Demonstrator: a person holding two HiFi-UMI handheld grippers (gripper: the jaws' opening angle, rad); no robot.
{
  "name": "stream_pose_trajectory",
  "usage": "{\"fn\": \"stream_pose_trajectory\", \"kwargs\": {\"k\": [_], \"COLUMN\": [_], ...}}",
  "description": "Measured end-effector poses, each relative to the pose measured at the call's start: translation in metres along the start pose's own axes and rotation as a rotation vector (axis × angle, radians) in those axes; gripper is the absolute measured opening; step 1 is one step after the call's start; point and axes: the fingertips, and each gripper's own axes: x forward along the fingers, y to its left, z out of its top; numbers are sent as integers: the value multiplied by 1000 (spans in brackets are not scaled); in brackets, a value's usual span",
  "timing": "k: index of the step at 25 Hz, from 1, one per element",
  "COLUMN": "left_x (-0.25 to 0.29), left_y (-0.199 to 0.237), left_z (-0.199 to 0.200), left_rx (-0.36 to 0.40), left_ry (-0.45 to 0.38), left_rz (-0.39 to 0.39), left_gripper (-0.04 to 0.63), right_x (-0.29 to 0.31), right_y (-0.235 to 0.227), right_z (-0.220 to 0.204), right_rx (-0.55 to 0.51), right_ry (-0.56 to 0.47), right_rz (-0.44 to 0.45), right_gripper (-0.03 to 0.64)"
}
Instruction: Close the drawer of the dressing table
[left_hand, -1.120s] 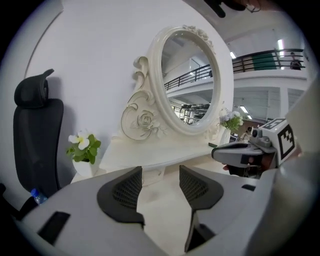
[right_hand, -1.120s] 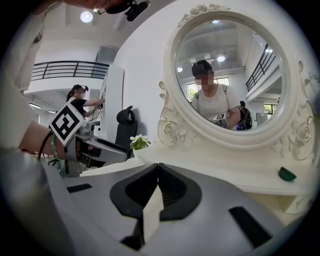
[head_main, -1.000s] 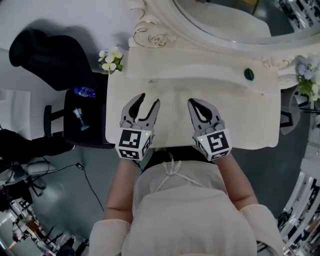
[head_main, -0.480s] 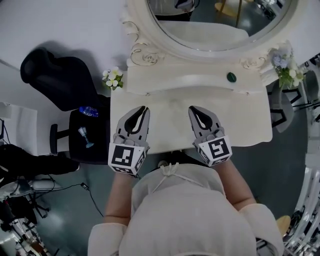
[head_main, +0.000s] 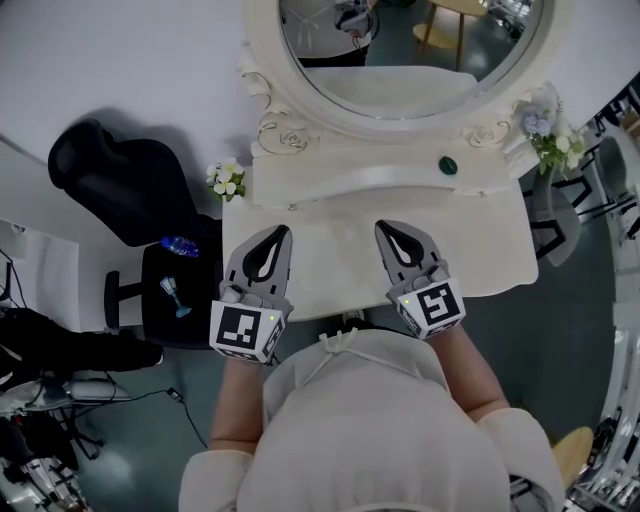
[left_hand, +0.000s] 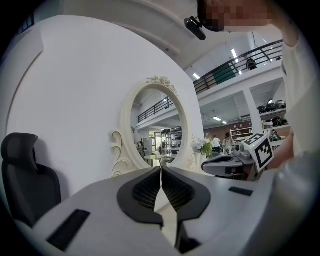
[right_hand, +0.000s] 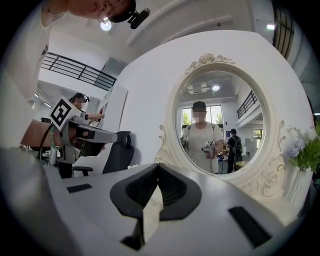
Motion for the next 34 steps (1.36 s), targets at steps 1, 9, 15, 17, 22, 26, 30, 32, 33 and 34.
{"fn": "stream_pose_trajectory", "kwargs": {"k": [1, 9, 15, 17, 22, 26, 30, 32, 33, 34], "left_x": [-1, 1, 5, 7, 8, 8, 7, 7, 7, 7], "left_y": [2, 9, 13, 15, 17, 19, 20, 21, 22, 24], "left_z": [-1, -2, -8, -9, -10, -11, -12, -12, -12, -12], "left_rx": [-1, -34, -39, -43, -46, -48, -55, -58, -59, -60], "left_ry": [2, 11, 20, 25, 27, 29, 25, 21, 20, 18], "left_rz": [2, 5, -13, -10, -15, -17, -18, -18, -17, -16], "left_gripper": [25, 25, 25, 25, 25, 25, 25, 25, 25, 25], "right_x": [0, 1, 8, 9, 13, 15, 17, 18, 19, 20], "right_y": [0, -6, -2, -2, -1, 0, 2, 2, 2, 3], "right_z": [-1, -4, -3, -3, -5, -5, -6, -7, -8, -8], "right_rx": [-1, 46, 17, 12, 6, 11, 8, 8, 7, 7], "right_ry": [4, 5, 10, 13, 18, 19, 22, 24, 26, 27], "right_rz": [1, 3, 16, 16, 20, 21, 21, 20, 20, 19], "right_gripper": [5, 3, 2, 2, 2, 2, 2, 2, 2, 2]}}
